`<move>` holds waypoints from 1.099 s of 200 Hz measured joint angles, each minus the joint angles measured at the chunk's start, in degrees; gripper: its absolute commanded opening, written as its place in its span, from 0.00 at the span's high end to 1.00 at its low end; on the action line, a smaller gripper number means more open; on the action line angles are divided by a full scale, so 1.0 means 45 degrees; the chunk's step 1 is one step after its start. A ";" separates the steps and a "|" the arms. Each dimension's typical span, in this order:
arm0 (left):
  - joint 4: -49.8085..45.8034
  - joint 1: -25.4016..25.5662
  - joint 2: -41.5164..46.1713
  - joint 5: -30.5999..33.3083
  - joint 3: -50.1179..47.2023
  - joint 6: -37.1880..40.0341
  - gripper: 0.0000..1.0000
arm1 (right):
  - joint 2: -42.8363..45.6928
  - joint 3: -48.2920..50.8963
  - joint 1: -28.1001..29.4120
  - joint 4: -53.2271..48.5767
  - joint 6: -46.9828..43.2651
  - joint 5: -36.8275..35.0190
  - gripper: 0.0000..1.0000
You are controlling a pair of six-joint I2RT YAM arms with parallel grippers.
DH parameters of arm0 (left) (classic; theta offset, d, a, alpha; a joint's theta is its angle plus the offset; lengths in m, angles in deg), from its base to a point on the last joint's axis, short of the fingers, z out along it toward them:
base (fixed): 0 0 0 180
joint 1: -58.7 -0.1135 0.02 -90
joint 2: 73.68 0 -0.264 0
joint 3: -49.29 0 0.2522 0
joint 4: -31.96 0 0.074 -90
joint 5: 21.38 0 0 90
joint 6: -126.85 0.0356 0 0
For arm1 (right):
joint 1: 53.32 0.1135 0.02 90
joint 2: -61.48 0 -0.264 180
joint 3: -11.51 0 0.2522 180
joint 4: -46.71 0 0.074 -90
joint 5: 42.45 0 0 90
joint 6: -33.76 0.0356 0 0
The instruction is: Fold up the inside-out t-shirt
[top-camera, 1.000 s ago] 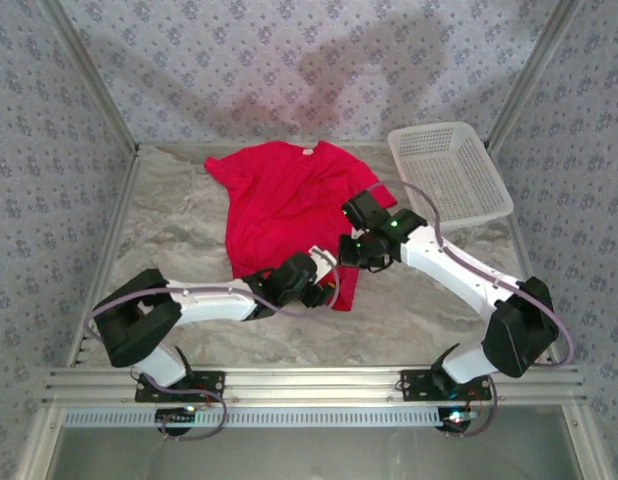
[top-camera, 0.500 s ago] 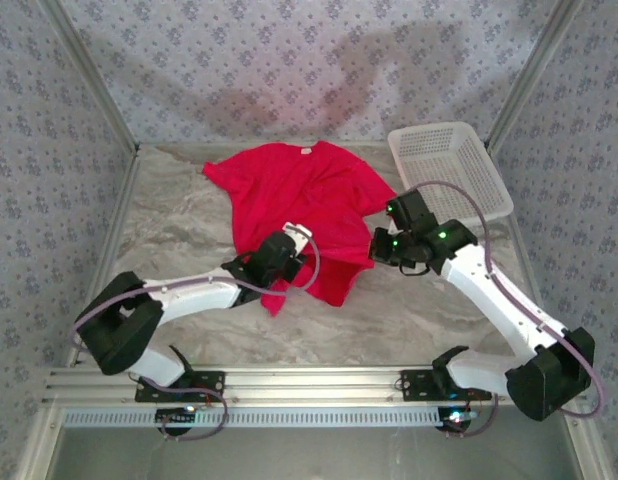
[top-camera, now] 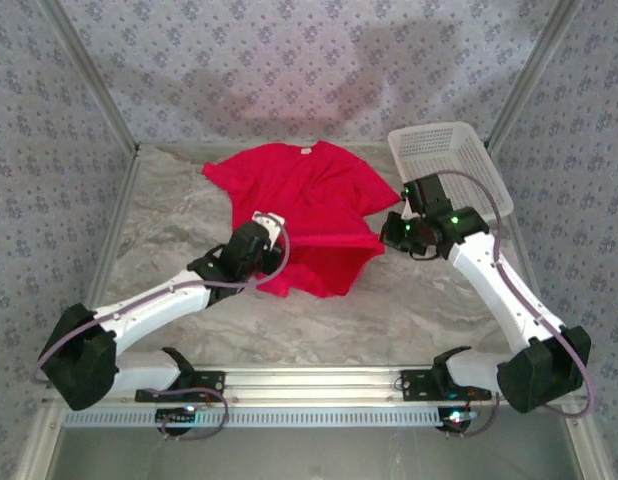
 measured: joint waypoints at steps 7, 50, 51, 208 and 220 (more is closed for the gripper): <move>-0.0389 0.0005 0.0019 -0.0262 0.0495 -0.0204 1.00 | -0.0321 -0.0437 -0.0199 -0.0019 -0.0102 0.0005 1.00; -0.1938 0.0010 -0.0680 -0.3055 0.4337 -0.2458 1.00 | -0.2968 -0.3861 -0.1656 -0.0097 -0.1137 0.0228 1.00; -0.1928 0.0010 -0.0724 -0.3104 0.4371 -0.2511 1.00 | -0.3109 -0.3973 -0.1695 -0.0092 -0.1171 0.0253 1.00; -0.3249 -0.0194 -0.5367 -0.5999 0.6970 -0.6674 1.00 | -0.2769 0.3769 0.2399 0.5411 0.1399 0.1234 1.00; -0.3521 -0.0219 -0.5367 -0.5999 0.7087 -0.6722 1.00 | -0.3823 0.3832 0.2880 0.6421 0.1948 0.1234 1.00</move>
